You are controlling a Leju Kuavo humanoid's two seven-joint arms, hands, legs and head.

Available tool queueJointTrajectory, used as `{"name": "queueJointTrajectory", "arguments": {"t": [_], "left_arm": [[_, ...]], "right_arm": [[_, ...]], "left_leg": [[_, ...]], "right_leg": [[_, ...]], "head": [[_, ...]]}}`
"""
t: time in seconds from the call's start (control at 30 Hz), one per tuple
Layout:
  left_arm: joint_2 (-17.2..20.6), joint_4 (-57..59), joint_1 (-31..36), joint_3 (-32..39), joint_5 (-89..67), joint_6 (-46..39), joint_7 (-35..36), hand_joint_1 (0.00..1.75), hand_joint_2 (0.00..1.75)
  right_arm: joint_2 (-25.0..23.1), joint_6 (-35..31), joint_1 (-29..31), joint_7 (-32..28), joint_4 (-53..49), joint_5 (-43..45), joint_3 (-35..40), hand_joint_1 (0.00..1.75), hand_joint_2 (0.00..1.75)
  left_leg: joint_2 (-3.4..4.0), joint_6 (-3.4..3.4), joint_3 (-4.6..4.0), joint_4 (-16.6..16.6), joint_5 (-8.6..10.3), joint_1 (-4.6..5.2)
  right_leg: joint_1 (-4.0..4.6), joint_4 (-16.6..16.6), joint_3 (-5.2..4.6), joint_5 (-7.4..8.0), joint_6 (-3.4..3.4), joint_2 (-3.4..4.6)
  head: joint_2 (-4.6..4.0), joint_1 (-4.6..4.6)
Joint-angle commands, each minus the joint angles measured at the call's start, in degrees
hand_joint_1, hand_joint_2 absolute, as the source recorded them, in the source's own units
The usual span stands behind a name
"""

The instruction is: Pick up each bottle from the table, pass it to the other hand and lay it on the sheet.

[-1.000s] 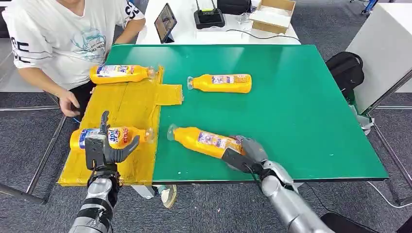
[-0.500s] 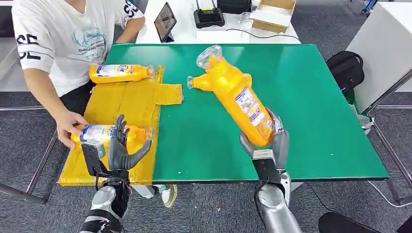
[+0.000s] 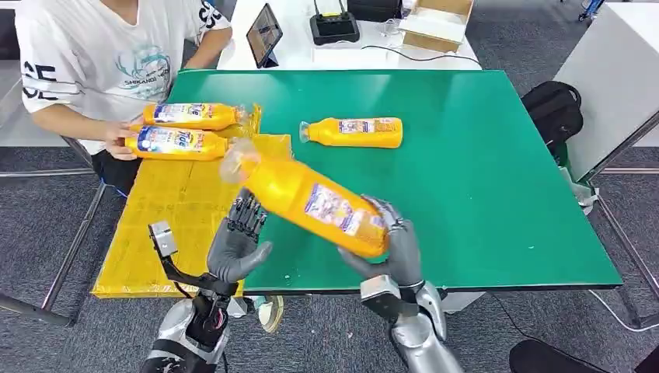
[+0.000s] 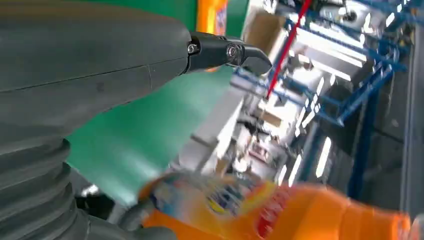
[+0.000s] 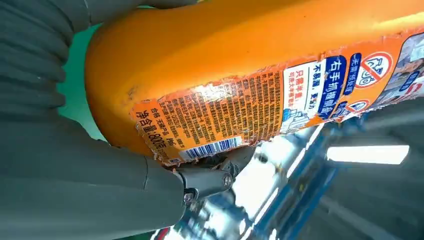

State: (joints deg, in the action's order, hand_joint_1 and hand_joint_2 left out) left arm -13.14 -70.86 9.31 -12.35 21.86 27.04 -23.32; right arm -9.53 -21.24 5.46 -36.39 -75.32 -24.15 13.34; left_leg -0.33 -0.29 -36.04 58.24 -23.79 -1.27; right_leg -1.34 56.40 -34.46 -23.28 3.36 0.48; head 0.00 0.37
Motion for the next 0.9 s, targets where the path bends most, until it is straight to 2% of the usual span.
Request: {"name": "queueJointTrajectory", "arguments": {"t": [0.03,0.27,0.53,0.9], "left_arm": [[2.2,1.3,1.4,-4.6,2.0,1.5,0.9,0.0,1.75],[1.7,1.0,1.4,-5.3,1.4,1.9,0.2,0.0,1.75],[1.7,1.0,1.4,-5.3,1.4,1.9,0.2,0.0,1.75],[0.8,3.5,2.1,-5.8,-0.3,1.6,-0.4,0.0,1.75]], "right_arm": [[-1.6,1.9,3.1,-0.1,13.2,-0.8,6.8,1.75,1.75],[-3.6,4.7,4.8,0.8,20.0,-1.3,10.3,1.75,1.75],[-3.6,4.7,4.8,0.8,20.0,-1.3,10.3,1.75,1.75],[-5.2,8.0,6.7,2.6,25.6,-2.6,15.3,1.75,1.75]], "left_leg": [[0.15,0.06,0.27,-0.1,-0.07,-0.01],[0.15,0.07,0.34,-0.1,-0.11,-0.01],[0.06,0.06,0.18,-0.1,-0.05,0.01],[0.04,0.06,0.21,-0.1,-0.06,-0.01]], "right_leg": [[0.05,-0.1,0.22,-0.02,-0.15,0.08],[0.05,-0.1,0.3,-0.06,-0.19,0.07],[0.02,0.0,0.14,-0.03,-0.11,0.01],[0.04,-0.1,0.17,-0.06,-0.14,-0.04]], "head": [[0.0,-0.02],[0.0,0.0],[0.0,0.0],[0.0,0.02]]}}
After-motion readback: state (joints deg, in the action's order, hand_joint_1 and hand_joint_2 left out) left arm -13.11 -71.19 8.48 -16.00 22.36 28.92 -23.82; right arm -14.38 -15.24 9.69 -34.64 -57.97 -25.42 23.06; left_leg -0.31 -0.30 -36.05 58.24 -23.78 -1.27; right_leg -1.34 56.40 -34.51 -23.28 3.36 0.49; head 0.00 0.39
